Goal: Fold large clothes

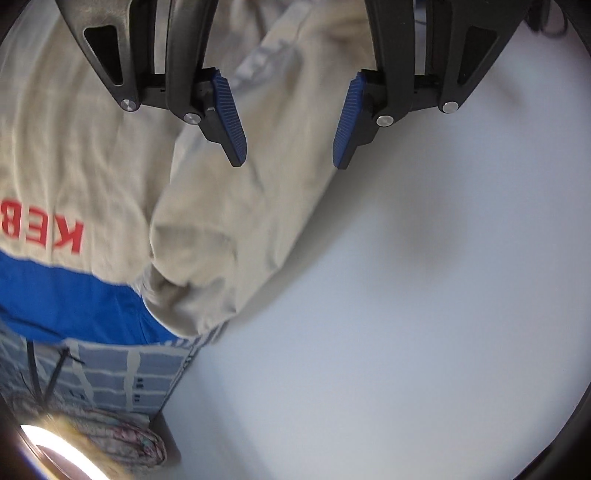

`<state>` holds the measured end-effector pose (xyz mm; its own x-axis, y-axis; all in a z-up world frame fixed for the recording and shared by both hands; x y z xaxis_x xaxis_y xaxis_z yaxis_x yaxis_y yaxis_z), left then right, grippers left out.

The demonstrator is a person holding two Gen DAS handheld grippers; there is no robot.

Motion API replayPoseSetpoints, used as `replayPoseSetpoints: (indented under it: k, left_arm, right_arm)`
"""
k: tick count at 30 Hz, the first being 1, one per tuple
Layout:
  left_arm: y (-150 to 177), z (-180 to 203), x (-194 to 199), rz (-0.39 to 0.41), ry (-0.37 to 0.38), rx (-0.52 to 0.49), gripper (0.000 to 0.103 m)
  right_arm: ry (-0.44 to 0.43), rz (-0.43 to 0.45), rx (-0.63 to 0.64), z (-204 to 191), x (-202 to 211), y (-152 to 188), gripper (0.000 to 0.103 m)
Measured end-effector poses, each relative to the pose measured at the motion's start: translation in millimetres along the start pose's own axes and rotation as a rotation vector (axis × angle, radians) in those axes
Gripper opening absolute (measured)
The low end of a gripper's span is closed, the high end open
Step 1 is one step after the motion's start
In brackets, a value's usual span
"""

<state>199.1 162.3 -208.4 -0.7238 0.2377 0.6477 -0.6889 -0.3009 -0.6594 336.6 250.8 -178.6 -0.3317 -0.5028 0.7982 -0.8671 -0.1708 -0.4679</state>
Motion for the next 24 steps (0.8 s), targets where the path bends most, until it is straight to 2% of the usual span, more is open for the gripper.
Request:
replayPoseSetpoints:
  k: [2, 7, 10, 11, 12, 14, 17, 21, 24]
  left_arm:
    - [2.6, -1.6, -1.8, -0.010, 0.003, 0.005, 0.019]
    - [2.8, -0.1, -3.0, -0.016, 0.007, -0.005, 0.019]
    - [2.3, 5.9, -3.4, -0.016, 0.012, -0.022, 0.019]
    - [0.3, 7.6, -5.2, -0.017, 0.012, -0.029, 0.019]
    - [-4.5, 9.4, -9.2, -0.017, 0.009, -0.035, 0.019]
    - [-4.5, 12.2, -8.2, -0.015, 0.007, -0.047, 0.019]
    - [-8.3, 15.8, -3.2, 0.000, 0.001, -0.078, 0.019]
    - [-4.3, 34.7, 1.7, -0.001, 0.015, -0.172, 0.019]
    - [5.7, 55.0, 1.5, -0.020, 0.053, -0.221, 0.019]
  right_arm:
    - [0.018, -0.024, 0.000, -12.5, -7.2, 1.7, 0.052]
    - [0.140, -0.087, 0.040, -23.9, -34.2, 10.0, 0.052]
    - [0.173, -0.113, 0.077, -27.9, -45.4, 13.1, 0.043]
    - [0.181, -0.117, 0.091, -29.5, -46.7, 13.6, 0.036]
    - [0.184, -0.118, 0.101, -31.0, -47.0, 14.1, 0.023]
    - [0.187, -0.114, 0.104, -31.1, -45.1, 13.1, 0.005]
    - [0.137, -0.077, 0.043, -23.6, -31.6, 6.4, 0.000]
    - [0.041, -0.017, -0.049, -3.6, 6.8, 3.8, 0.000]
    - [0.018, 0.019, -0.096, 22.0, 32.5, 10.7, 0.000]
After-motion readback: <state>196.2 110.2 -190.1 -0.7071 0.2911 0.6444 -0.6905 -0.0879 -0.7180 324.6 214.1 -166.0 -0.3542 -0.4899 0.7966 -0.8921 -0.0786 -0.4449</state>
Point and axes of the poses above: each gripper's, at about its wrist camera, not at the fingertips, and x roughly against the way its jaws point, z to its right, y to its underside, the point moved 10 cm from there along -x, roughly the way its jaws point, and after that the axes turned 8 degrees about y, right-handed, at the moved point
